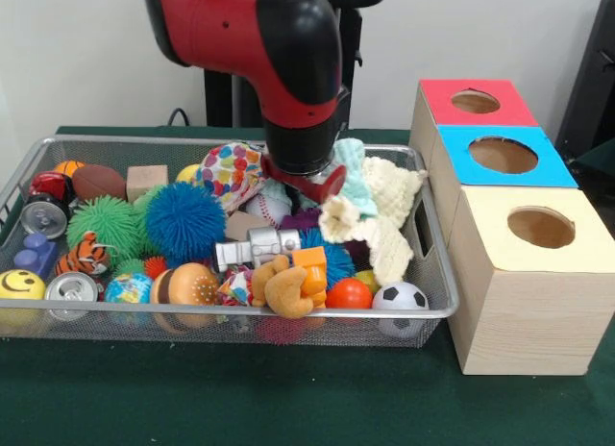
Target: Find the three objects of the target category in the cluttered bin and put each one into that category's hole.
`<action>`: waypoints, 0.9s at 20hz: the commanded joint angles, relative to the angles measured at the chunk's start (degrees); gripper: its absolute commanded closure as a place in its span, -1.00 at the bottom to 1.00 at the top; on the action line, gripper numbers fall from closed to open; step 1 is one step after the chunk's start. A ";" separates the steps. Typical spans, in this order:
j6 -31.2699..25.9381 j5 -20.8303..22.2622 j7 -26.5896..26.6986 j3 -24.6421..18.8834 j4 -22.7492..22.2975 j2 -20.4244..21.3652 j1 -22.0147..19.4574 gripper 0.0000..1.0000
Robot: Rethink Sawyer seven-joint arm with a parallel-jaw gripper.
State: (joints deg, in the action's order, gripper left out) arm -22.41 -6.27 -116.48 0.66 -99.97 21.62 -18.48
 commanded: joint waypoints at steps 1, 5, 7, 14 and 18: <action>16.47 10.25 4.53 -0.30 14.70 -17.75 -9.72 -1.00; 19.56 17.84 8.16 -2.22 22.22 -23.22 -14.70 -1.00; 19.65 22.03 8.91 -2.47 25.12 -24.24 -15.95 -1.00; 18.32 30.83 2.40 -1.41 28.52 -23.94 -15.18 -1.00; 17.17 33.75 1.33 -1.77 28.43 -23.30 -15.52 -1.00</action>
State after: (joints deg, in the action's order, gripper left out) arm -41.61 9.59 -116.48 -10.19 -88.45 17.66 -28.45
